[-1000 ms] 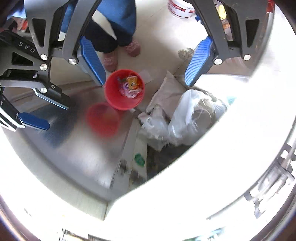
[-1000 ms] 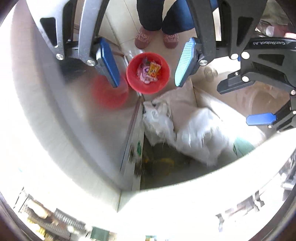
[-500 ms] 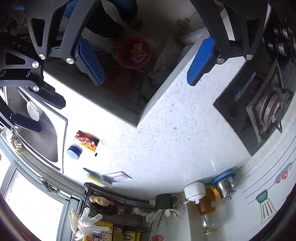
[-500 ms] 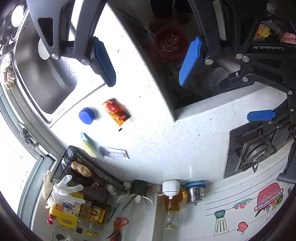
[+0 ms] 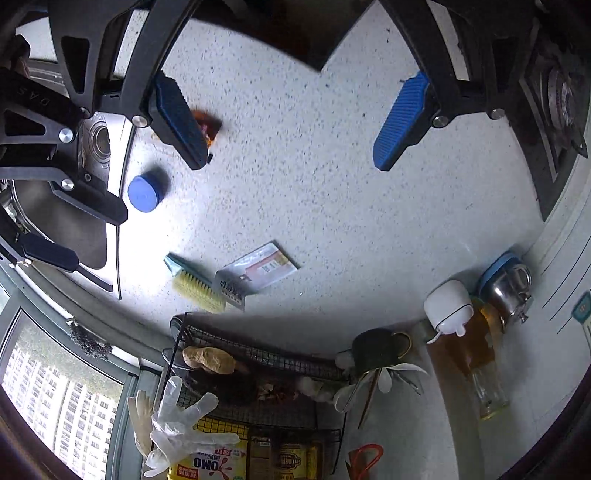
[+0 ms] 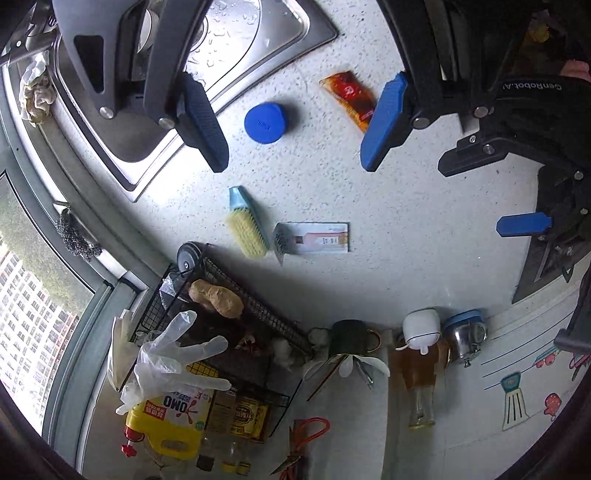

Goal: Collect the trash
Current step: 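Grasp the yellow scrub brush with the right gripper while the left grasps the white sachet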

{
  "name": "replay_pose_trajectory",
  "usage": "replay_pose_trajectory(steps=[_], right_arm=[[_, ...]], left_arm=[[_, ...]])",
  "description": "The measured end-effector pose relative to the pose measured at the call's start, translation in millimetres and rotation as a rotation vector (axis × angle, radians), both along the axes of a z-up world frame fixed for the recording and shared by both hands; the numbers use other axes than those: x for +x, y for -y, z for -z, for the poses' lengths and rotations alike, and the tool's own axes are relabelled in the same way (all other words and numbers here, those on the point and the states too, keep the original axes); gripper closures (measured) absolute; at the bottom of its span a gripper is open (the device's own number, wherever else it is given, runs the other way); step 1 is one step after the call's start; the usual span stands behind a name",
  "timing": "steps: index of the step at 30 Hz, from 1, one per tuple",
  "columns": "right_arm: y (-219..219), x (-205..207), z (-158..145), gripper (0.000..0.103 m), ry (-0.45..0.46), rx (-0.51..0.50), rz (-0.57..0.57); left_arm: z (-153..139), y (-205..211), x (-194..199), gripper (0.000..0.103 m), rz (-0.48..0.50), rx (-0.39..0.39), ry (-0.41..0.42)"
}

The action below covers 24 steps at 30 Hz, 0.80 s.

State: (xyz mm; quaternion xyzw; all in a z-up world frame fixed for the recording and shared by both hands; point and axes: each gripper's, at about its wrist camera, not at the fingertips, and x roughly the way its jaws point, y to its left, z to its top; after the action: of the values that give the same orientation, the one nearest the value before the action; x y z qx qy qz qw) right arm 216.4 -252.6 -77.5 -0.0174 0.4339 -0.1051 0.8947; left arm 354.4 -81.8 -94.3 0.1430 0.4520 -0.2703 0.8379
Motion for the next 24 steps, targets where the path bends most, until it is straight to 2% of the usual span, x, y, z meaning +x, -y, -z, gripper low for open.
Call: replay_pose_trajectory(steps=[5, 10, 18, 24], right_arm=[[44.1, 41.6, 15.8, 0.031, -0.030, 0.031, 0.025], [76.1, 76.5, 40.8, 0.031, -0.080, 0.058, 0.019], [99.1, 116.2, 79.8, 0.031, -0.158, 0.120, -0.046], [95.6, 125.3, 99.3, 0.032, -0.205, 0.155, -0.101]], left_arm=[[12.0, 52.4, 45.1, 0.013, 0.008, 0.026, 0.001], [37.6, 92.2, 82.4, 0.013, -0.009, 0.054, -0.046], [76.8, 114.7, 117.8, 0.013, -0.087, 0.095, -0.127], [87.5, 116.3, 123.0, 0.013, -0.113, 0.101, -0.161]])
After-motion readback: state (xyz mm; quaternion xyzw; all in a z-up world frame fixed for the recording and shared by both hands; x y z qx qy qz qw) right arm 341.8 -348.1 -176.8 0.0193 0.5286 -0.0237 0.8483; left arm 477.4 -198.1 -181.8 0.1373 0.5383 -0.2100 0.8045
